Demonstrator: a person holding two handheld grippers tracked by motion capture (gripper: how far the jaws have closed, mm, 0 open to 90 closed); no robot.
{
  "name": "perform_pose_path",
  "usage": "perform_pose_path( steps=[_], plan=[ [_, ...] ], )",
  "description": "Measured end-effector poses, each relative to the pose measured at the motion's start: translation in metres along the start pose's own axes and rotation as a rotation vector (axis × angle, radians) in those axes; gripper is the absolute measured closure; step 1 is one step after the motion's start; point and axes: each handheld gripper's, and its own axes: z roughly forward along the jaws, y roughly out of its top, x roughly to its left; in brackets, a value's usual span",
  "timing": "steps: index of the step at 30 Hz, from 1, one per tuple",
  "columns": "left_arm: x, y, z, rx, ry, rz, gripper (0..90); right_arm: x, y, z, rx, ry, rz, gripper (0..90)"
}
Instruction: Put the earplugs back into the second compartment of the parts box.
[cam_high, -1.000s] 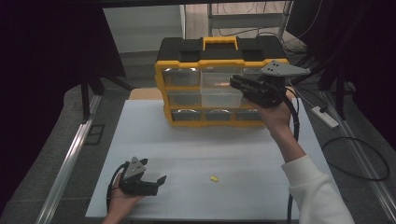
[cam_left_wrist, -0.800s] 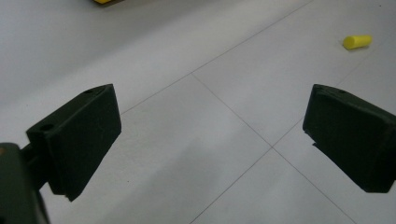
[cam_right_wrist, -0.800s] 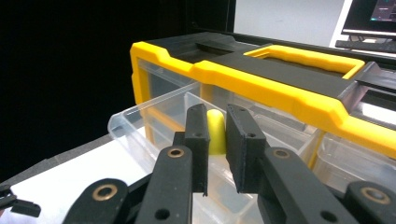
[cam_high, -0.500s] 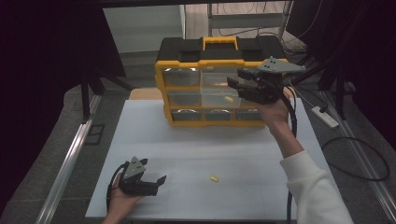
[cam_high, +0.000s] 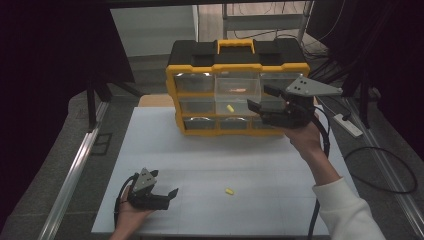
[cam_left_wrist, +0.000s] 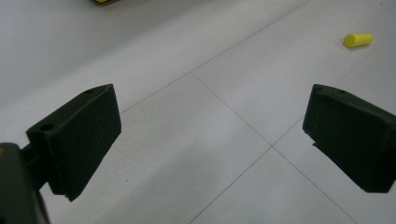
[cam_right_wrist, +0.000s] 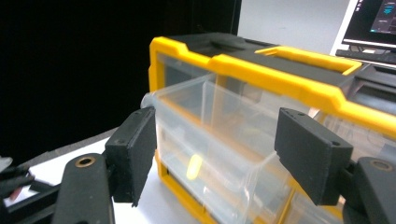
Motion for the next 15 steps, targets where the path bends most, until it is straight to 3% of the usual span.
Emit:
perform_pose_path(
  steps=[15],
  plan=[
    [0.000, 0.000, 0.000, 0.004, -0.001, 0.000, 4.3, 0.021, -0.050, -0.020, 0.058, 0.092, 0.016, 28.0]
  ],
)
